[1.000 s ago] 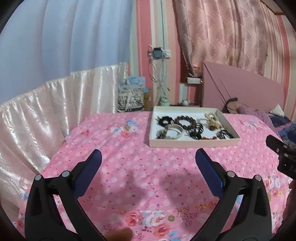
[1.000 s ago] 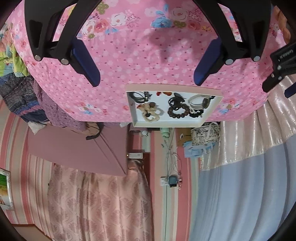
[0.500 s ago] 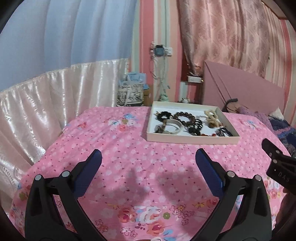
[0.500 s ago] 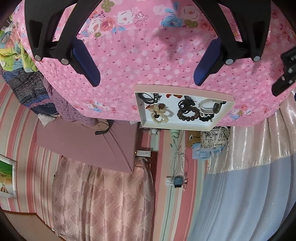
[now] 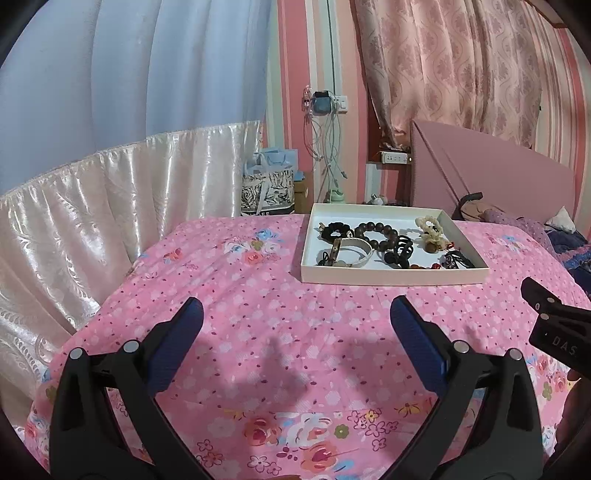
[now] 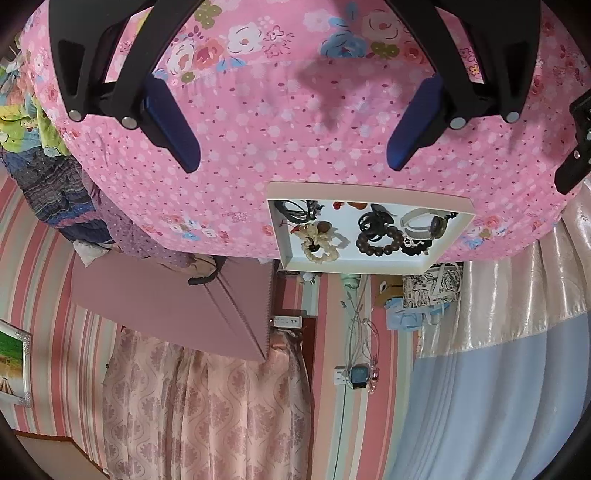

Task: Organize jewelry

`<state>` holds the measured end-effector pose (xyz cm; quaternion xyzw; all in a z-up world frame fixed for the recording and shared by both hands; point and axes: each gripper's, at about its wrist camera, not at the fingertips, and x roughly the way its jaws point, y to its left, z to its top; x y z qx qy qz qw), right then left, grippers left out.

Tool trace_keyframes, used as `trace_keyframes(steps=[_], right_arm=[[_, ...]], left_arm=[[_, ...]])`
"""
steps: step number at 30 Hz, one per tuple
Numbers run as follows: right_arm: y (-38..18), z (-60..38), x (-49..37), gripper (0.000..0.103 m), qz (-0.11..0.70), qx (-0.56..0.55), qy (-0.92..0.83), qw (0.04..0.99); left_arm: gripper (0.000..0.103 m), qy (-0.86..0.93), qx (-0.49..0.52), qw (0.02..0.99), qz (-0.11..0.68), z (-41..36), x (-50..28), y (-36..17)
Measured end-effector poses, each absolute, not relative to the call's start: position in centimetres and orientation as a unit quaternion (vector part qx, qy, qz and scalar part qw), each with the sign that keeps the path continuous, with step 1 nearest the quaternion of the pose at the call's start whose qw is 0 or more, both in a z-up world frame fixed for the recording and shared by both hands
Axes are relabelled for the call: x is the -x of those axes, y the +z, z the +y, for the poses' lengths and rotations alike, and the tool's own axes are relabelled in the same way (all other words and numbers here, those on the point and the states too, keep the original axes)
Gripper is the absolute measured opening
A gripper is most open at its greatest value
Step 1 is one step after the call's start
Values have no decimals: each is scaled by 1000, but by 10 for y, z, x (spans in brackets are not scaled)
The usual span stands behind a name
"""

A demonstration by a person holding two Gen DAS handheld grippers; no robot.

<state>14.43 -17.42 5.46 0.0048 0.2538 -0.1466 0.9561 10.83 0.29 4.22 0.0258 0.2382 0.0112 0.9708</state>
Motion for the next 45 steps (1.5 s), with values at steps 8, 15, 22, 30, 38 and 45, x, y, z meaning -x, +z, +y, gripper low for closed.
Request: trace_keyframes(steps=[8, 15, 22, 30, 38, 45], right_arm=[[53, -173, -145, 101, 256, -1, -149, 955], [52, -176, -144, 101, 256, -7, -148, 955], [51, -176, -144, 101, 257, -7, -146, 955], [52, -175, -145, 101, 259, -8, -143, 955], [51, -175, -145, 101, 258, -9, -145, 955], [50, -176, -146, 101, 257, -12, -149, 955]], left_arm=[[100, 17, -28, 970, 243, 2, -109, 40], [100, 20, -26, 968, 247, 2, -112, 38], [100, 17, -29, 968, 248, 1, -111, 37], [100, 12, -27, 968, 250, 1, -111, 37], [100, 15, -32, 968, 248, -1, -110, 38], [100, 17, -39, 968, 246, -2, -108, 38]])
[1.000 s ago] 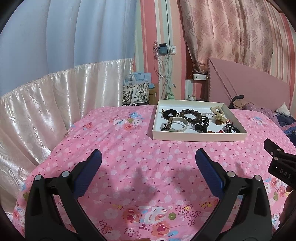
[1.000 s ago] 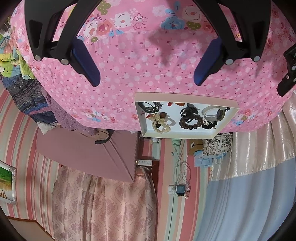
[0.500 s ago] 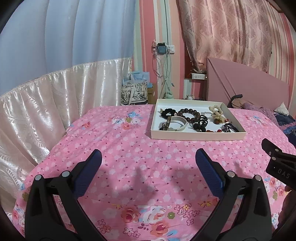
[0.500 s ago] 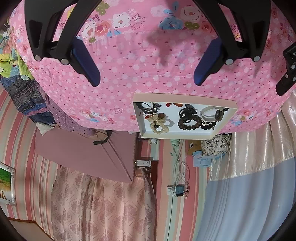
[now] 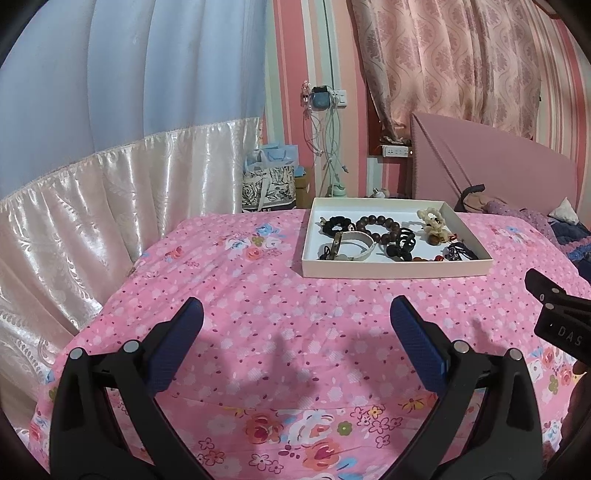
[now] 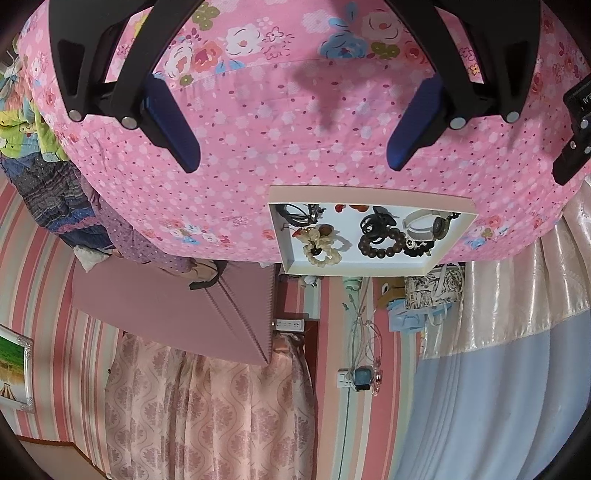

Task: Organize jewelry

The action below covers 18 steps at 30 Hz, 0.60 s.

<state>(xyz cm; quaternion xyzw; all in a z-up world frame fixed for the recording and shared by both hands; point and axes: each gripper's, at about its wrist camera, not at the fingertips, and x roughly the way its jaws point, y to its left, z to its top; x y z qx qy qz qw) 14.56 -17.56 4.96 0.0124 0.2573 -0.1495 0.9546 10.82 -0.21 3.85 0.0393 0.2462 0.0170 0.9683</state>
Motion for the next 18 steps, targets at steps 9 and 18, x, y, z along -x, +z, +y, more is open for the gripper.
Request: trace_keyframes(steps=[9, 18], right_arm=[[50, -178, -145, 101, 257, -12, -149, 955], [50, -178, -145, 101, 257, -12, -149, 955]], left_arm=[[100, 16, -44, 967, 250, -2, -109, 37], [100, 14, -48, 967, 251, -3, -110, 36]])
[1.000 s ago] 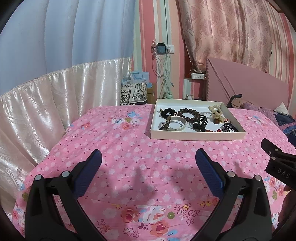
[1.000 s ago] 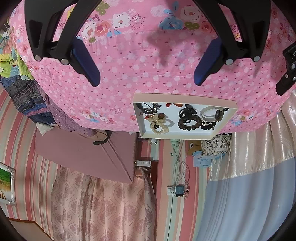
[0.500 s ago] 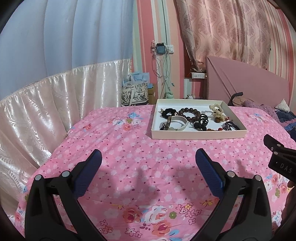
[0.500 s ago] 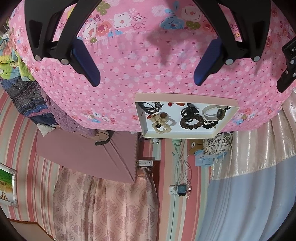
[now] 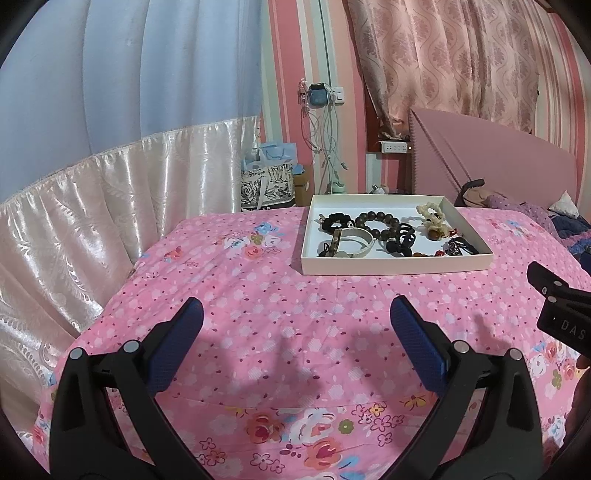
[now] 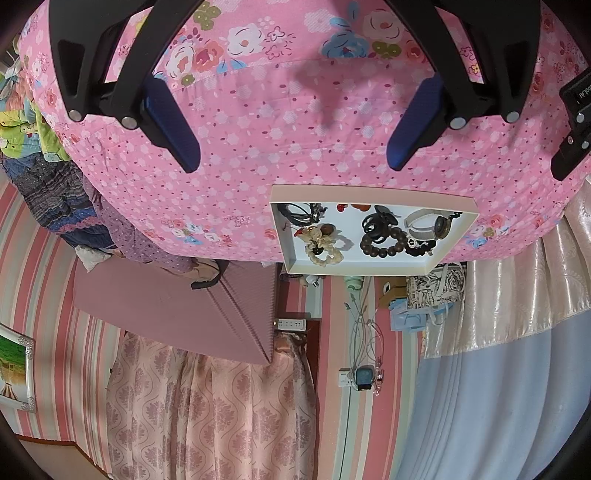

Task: Organize jewelry

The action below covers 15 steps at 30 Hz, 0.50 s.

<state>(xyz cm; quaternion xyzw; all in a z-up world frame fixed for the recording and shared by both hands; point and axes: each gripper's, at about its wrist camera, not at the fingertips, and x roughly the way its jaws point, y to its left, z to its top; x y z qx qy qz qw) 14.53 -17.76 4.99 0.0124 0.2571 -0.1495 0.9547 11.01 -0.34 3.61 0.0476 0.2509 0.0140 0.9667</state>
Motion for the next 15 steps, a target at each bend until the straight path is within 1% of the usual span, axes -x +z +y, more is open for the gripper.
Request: trace_keyframes(steps=[15], right_arm=[[50, -178, -145, 101, 257, -12, -149, 955]], left_arm=[[100, 12, -44, 967, 251, -3, -110, 34]])
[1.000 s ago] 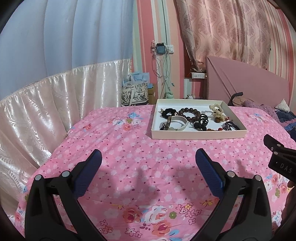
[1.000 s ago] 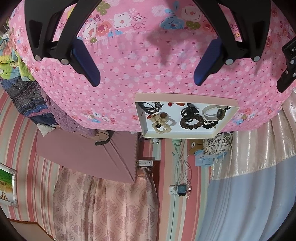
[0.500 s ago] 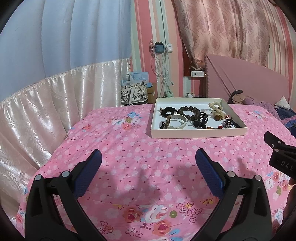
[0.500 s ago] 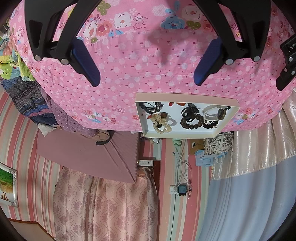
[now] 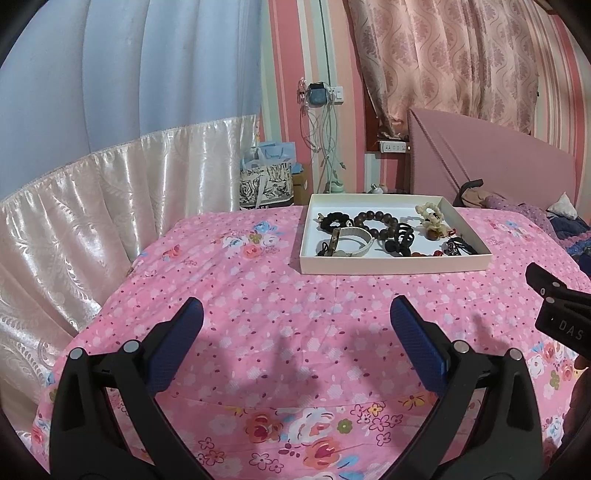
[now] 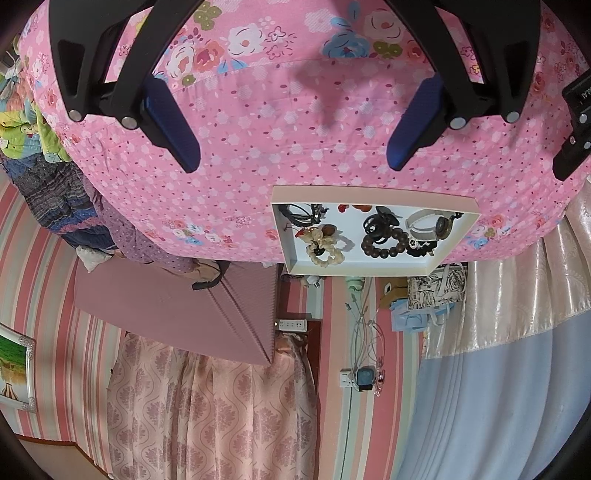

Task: Organize jewelry

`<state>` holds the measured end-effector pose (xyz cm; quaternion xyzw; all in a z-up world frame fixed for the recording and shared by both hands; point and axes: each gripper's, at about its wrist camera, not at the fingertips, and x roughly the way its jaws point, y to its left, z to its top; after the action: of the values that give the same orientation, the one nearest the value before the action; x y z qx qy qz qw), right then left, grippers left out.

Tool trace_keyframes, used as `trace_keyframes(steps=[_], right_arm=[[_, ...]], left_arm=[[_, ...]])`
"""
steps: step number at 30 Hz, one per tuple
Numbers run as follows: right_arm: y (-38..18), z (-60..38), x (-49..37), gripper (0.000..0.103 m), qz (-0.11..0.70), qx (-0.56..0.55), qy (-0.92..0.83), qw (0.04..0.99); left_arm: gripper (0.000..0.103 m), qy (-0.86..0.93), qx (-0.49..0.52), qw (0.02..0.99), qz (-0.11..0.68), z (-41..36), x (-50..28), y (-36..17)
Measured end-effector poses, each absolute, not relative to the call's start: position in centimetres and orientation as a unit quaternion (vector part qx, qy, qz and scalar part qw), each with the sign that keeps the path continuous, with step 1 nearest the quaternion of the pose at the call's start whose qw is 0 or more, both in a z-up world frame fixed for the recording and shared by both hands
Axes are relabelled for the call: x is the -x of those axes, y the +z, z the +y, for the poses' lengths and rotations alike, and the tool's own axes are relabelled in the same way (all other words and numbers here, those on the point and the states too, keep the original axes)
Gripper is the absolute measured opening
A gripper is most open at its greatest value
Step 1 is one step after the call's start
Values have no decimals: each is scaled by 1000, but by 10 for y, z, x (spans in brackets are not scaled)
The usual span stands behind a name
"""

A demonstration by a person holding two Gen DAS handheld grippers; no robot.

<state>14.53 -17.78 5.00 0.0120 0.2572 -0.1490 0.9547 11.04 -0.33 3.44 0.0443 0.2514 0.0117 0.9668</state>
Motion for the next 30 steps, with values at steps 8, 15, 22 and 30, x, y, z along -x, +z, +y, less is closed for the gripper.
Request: trace_keyframes(steps=[8, 15, 22, 30], right_arm=[[50, -178, -145, 101, 257, -12, -149, 955], [50, -178, -146, 101, 257, -12, -149, 955], [50, -179, -146, 101, 257, -13, -149, 955], [50, -179, -146, 101, 258, -12, -149, 955]], left_arm=[[100, 12, -42, 967, 252, -2, -111, 34], [100, 11, -44, 966, 253, -2, -112, 33], [100, 13, -44, 966, 253, -3, -112, 34], [100, 13, -45, 965, 259, -1, -114, 31]])
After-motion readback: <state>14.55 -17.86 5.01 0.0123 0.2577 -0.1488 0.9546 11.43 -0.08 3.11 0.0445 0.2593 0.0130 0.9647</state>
